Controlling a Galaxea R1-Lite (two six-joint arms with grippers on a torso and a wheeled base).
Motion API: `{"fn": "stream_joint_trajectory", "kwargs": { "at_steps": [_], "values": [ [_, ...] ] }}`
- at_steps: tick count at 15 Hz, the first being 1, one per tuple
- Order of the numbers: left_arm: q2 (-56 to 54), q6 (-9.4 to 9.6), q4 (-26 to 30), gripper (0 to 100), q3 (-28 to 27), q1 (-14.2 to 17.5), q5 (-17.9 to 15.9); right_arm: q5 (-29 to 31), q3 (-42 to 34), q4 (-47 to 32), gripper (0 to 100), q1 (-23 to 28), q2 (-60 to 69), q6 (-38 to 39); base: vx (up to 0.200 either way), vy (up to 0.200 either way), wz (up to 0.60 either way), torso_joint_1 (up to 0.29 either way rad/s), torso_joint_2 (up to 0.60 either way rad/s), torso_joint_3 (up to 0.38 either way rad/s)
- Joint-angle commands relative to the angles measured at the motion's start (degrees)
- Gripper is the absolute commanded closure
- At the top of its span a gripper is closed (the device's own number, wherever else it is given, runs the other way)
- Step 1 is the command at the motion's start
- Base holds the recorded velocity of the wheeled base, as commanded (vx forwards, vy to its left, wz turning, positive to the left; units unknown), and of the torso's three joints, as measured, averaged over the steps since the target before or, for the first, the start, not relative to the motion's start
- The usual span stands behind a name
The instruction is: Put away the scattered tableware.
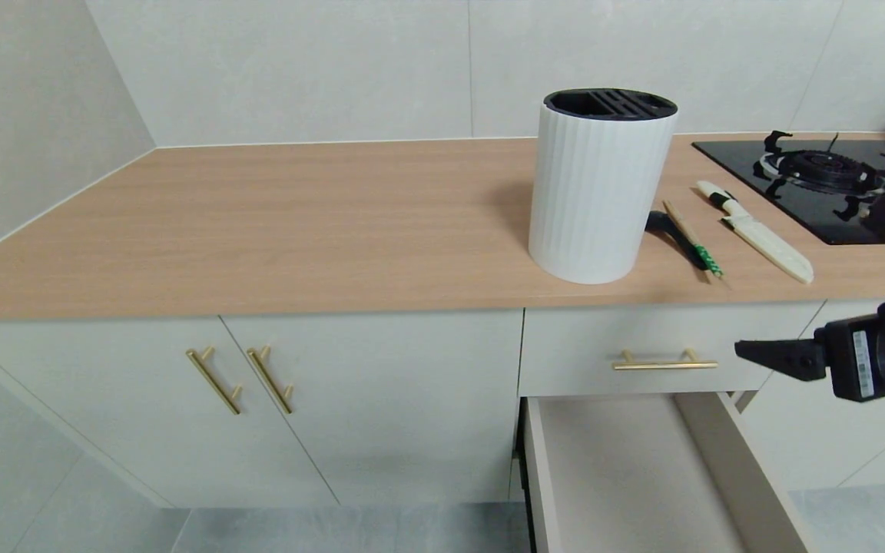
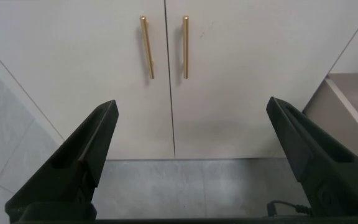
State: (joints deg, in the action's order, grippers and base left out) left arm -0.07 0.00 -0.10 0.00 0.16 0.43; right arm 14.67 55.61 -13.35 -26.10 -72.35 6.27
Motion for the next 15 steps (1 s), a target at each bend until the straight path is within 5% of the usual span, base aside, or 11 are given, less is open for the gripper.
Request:
{"fn": "stream_joint_trajectory", "kwargs": {
  "at_steps": [1,3,7,15],
  "values": [
    [0.1,0.0,0.0,0,0.0,0.0,0.0,0.6,14.2,-5.9,0,2.7,-8.2,0.0,0.0,0.0,0.0,0.0,0.0,0.0],
    [0.1,0.0,0.0,0,0.0,0.0,0.0,0.5,22.5,-9.9,0,5.5,-13.7,0.3,0.0,0.0,0.0,0.0,0.0,0.0],
    [0.1,0.0,0.0,0,0.0,0.0,0.0,1.0,27.5,-9.7,0,9.3,-22.4,2.9,0.0,0.0,0.0,0.0,0.0,0.0],
    [0.1,0.0,0.0,0,0.0,0.0,0.0,0.5,27.3,-6.8,0,10.2,-26.4,3.1,0.0,0.0,0.0,0.0,0.0,0.0]
  ]
}}
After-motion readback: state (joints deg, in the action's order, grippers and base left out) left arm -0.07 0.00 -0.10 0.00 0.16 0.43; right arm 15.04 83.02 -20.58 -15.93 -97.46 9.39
